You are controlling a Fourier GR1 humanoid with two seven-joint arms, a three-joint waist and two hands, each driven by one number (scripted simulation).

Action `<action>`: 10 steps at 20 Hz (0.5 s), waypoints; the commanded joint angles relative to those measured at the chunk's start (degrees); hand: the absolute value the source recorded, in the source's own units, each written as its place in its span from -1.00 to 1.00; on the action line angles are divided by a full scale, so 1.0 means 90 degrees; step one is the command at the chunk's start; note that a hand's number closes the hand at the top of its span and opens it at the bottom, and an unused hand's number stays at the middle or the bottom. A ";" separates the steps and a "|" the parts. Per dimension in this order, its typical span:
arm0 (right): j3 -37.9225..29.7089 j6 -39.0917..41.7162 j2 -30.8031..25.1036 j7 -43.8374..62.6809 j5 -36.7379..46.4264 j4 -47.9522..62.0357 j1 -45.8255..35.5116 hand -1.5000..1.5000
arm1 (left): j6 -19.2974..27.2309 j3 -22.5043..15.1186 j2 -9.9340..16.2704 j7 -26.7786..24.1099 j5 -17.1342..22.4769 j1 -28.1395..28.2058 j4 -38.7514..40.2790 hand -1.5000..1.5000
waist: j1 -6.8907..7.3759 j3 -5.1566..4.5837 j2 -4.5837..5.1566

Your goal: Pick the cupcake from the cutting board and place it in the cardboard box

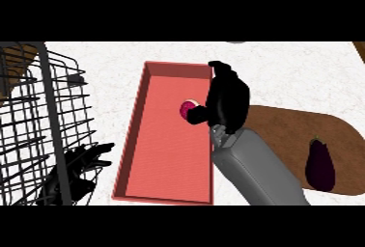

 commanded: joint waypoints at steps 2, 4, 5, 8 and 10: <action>-0.0198 -0.1729 0.0053 0.0536 -0.0047 0.0451 -0.0372 -1.00 | 0.0664 0.0308 -0.0081 -0.0112 -0.0526 -0.0631 0.0003 0.00 | -0.0073 0.0013 -0.0029; -0.0445 -0.2331 0.0053 0.0502 0.0365 0.0261 -0.0238 -1.00 | 0.0493 0.0594 0.0224 -0.0296 -0.0358 -0.0391 -0.0051 0.00 | -0.0101 0.0015 -0.0078; -0.0522 -0.2522 0.0053 0.0486 0.0355 0.0216 -0.0250 -1.00 | 0.0440 0.0616 0.0277 -0.0087 -0.0293 -0.0531 -0.0188 0.00 | -0.0139 0.0021 -0.0087; -0.0827 -0.3197 0.0054 0.0281 0.0395 0.0001 -0.0359 -1.00 | 0.0600 0.0501 0.0188 -0.0042 -0.0327 -0.0366 -0.0181 0.00 | -0.0195 0.0022 -0.0106; -0.0721 -0.3710 0.0054 0.0301 0.0406 -0.0179 -0.0058 -1.00 | 0.0642 0.0482 0.0136 -0.0244 -0.0355 -0.0374 0.0005 0.00 | -0.0279 0.0013 -0.0116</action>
